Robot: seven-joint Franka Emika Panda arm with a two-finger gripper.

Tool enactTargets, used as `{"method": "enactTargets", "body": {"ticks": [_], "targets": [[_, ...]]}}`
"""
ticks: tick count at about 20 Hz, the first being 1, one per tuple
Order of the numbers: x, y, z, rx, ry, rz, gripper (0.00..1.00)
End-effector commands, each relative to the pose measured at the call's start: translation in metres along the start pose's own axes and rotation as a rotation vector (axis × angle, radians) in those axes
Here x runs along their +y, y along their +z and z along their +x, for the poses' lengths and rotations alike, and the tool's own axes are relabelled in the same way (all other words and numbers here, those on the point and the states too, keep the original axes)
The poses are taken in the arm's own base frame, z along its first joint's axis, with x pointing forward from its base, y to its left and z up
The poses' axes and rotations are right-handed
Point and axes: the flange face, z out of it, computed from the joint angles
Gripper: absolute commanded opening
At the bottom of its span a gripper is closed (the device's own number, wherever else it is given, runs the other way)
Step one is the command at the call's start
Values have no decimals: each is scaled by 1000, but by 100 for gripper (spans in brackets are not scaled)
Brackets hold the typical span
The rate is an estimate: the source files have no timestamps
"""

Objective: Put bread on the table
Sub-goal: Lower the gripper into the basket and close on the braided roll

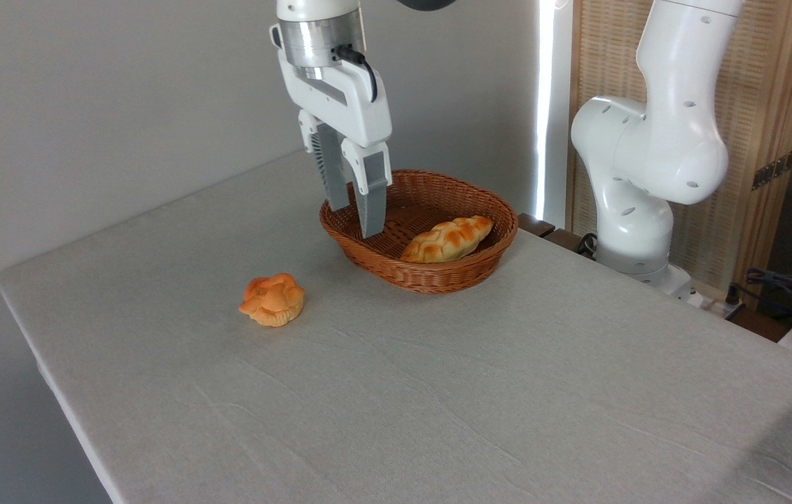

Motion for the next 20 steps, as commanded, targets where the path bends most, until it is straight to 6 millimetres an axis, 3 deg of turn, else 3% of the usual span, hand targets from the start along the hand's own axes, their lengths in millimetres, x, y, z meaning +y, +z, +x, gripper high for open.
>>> {"method": "enactTargets", "body": {"ticks": [1, 4, 11, 15, 20], "targets": [[23, 9, -26, 51, 60, -42, 100], [31, 13, -28, 37, 76, -56, 100], [63, 46, -28, -28, 116, -99, 100], [69, 56, -28, -39, 69, -126, 100], [83, 71, -54, -29, 66, -128, 100]]}}
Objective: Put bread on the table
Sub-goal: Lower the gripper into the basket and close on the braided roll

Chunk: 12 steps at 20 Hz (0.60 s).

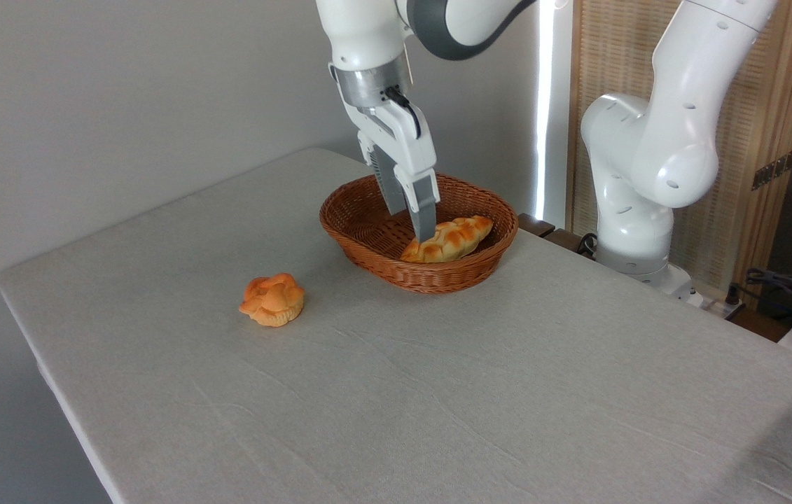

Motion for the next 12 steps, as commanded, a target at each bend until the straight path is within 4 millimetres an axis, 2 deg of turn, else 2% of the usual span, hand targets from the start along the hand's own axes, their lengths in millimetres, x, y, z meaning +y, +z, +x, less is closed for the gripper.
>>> {"method": "enactTargets", "body": {"ticks": [1, 3, 12], "targets": [[17, 9, -23, 38, -9, -2, 100], [28, 21, -20, 12, 30, -6, 100], [44, 56, -10, -23, 88, -14, 100]]}}
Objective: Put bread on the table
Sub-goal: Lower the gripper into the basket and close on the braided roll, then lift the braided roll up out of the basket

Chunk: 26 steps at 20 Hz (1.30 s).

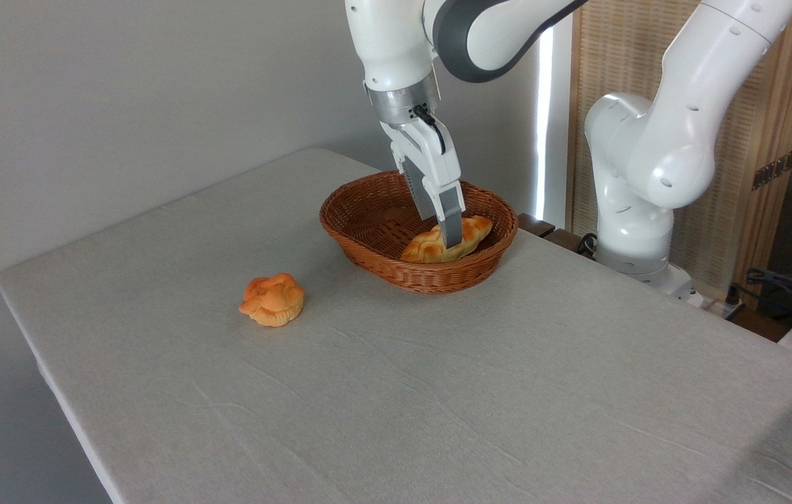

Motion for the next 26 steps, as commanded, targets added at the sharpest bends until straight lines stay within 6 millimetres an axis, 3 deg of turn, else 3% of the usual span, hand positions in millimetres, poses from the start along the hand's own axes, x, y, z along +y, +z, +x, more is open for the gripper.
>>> {"method": "enactTargets", "body": {"ticks": [1, 4, 7, 9, 10, 14, 22, 26], "targets": [[4, 17, 2, 1, 12, -2, 100], [5, 22, 6, 8, 20, 5, 99], [6, 29, 7, 7, 22, 6, 70], [6, 36, 7, 13, 22, 12, 32], [5, 37, 8, 11, 22, 10, 23], [5, 43, 11, -1, 22, 3, 14], [5, 36, 12, 2, 19, 4, 14], [0, -4, 24, 56, 16, 25, 15]]}}
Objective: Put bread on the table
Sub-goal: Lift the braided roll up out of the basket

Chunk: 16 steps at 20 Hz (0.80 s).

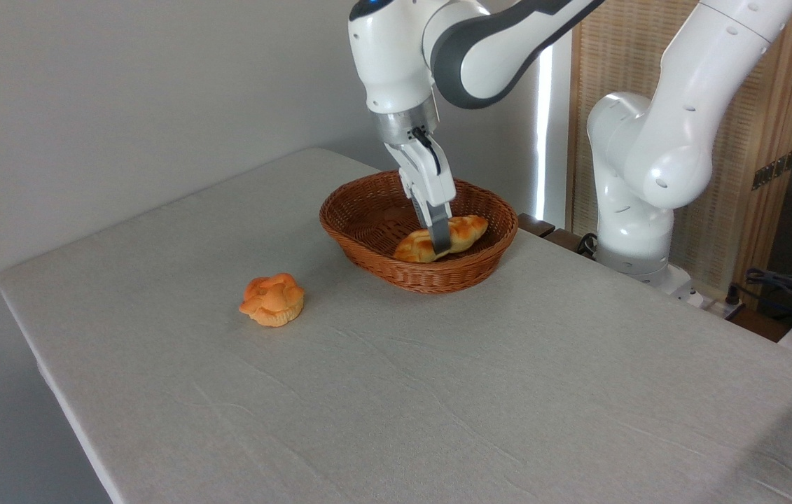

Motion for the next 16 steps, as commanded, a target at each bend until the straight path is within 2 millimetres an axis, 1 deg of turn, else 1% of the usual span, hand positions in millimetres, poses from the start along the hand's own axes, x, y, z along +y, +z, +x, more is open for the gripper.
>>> {"method": "enactTargets", "body": {"ticks": [1, 3, 5, 6, 9, 11, 12, 14, 16], "targets": [[-7, -40, 15, 64, -16, 18, 15], [-11, -58, 19, 100, -40, 29, 15], [-13, -70, 25, 122, -54, 31, 16], [-14, -75, 25, 131, -62, 32, 18], [-17, -96, 29, 173, -106, 43, 17], [-29, -110, 24, 202, -133, 42, 17], [-32, -113, 20, 194, -139, 29, 17], [-32, -122, 18, 184, -133, 21, 17], [-43, -126, 11, 193, -159, 18, 17]]}}
